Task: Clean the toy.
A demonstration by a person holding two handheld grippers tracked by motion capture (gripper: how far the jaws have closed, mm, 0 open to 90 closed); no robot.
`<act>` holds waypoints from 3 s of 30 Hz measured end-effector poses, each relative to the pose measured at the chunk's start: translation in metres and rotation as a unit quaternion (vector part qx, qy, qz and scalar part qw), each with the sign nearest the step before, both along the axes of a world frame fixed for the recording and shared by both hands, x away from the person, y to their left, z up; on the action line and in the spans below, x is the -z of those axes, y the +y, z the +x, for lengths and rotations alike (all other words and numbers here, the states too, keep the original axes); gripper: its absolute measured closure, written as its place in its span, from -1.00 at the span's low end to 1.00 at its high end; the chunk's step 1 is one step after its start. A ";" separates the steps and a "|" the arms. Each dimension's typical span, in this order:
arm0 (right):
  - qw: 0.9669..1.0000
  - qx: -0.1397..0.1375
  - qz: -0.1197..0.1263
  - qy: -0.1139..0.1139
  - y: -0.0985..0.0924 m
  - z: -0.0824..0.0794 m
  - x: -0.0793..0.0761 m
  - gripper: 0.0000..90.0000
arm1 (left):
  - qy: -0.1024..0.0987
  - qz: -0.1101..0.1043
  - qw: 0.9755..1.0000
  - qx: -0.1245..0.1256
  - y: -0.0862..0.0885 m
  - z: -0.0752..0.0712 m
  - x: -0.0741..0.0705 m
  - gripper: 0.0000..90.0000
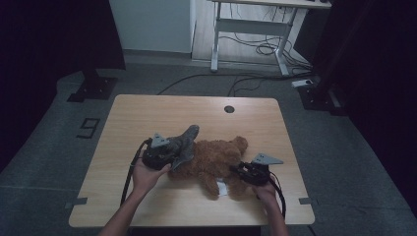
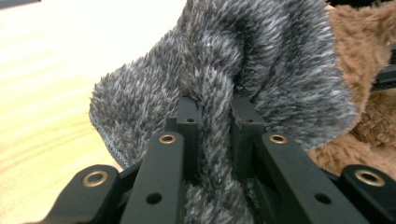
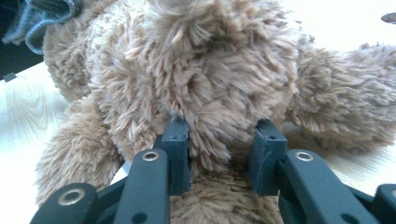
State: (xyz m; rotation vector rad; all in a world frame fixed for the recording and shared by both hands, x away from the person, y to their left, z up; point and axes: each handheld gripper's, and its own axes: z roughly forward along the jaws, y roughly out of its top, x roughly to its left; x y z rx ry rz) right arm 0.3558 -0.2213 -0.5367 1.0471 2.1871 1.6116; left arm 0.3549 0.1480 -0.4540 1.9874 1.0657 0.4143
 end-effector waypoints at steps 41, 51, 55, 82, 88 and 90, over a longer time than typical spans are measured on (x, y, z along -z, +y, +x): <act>0.998 0.068 0.012 -0.002 -0.019 0.011 0.004 0.44 | 0.022 0.039 0.999 -0.001 -0.051 0.058 -0.013 0.71; 0.998 0.064 0.003 0.005 -0.017 0.008 0.003 0.44 | 0.017 0.024 1.000 0.009 -0.041 0.040 -0.004 0.72; 0.998 0.065 0.005 0.007 -0.018 0.008 0.003 0.45 | 0.013 0.007 1.000 0.020 -0.042 0.041 -0.020 0.72; 0.992 0.106 0.067 0.011 -0.039 -0.003 -0.032 -0.46 | -0.009 0.010 0.999 0.052 -0.054 -0.003 0.018 0.74; 0.991 0.103 0.085 0.003 -0.037 -0.005 -0.040 -0.53 | -0.014 0.010 0.998 0.065 -0.054 -0.015 0.021 0.74; 0.990 0.102 0.092 -0.011 -0.036 -0.009 -0.049 -0.53 | -0.017 0.004 0.998 0.068 -0.053 -0.021 0.024 0.74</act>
